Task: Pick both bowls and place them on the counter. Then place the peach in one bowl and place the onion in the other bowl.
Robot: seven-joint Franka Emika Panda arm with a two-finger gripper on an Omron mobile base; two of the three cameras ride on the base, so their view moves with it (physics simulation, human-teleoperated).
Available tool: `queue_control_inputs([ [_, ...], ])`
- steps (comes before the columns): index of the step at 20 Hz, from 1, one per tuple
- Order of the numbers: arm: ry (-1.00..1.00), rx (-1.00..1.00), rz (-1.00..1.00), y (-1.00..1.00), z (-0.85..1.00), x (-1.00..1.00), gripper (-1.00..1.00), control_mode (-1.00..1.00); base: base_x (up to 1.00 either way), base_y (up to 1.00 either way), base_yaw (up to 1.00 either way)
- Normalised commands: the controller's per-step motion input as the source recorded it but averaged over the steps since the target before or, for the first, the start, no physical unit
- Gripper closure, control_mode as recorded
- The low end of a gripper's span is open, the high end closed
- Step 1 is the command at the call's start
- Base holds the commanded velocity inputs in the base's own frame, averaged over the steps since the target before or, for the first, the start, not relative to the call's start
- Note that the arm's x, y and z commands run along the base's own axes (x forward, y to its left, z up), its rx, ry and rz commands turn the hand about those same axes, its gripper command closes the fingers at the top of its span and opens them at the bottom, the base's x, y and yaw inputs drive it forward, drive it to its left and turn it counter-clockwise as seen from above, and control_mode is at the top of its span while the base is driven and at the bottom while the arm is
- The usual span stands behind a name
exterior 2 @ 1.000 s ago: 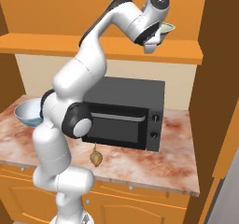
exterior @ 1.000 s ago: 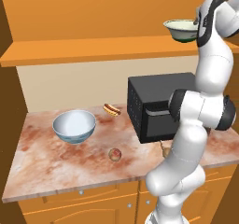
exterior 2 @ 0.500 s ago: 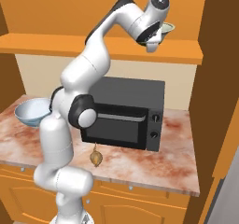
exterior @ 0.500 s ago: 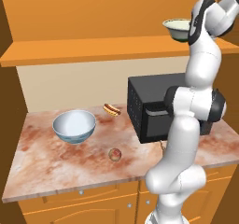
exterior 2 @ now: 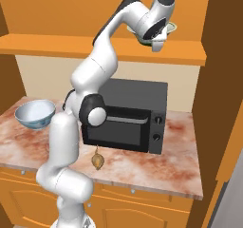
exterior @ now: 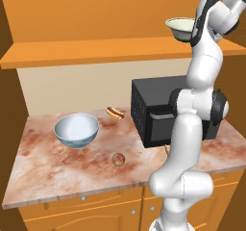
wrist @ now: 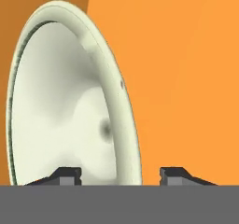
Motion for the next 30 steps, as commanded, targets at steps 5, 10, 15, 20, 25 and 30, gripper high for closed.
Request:
queue_control_inputs([
  [5, 0.0, 0.0, 0.0, -0.08, 0.0, -0.31, 1.0, -1.0, 0.0, 0.0, 0.0],
  [10, 0.0, 0.03, 0.0, 0.01, -0.01, -0.56, 1.0, -1.0, 0.0, 0.0, 0.0],
  [15, 0.0, 0.05, 0.0, 0.16, 0.0, -0.68, 1.0, -1.0, 0.0, 0.0, 0.0],
  [20, 0.0, 0.11, 0.0, 0.23, 0.0, -0.75, 1.0, -1.0, 0.0, 0.0, 0.0],
  [25, 0.0, 0.15, -0.01, 0.29, -0.13, -0.69, 1.0, -1.0, 0.0, 0.0, 0.0],
  [30, 0.0, 0.12, -0.03, 0.4, -0.26, -0.65, 1.0, -1.0, 0.0, 0.0, 0.0],
])
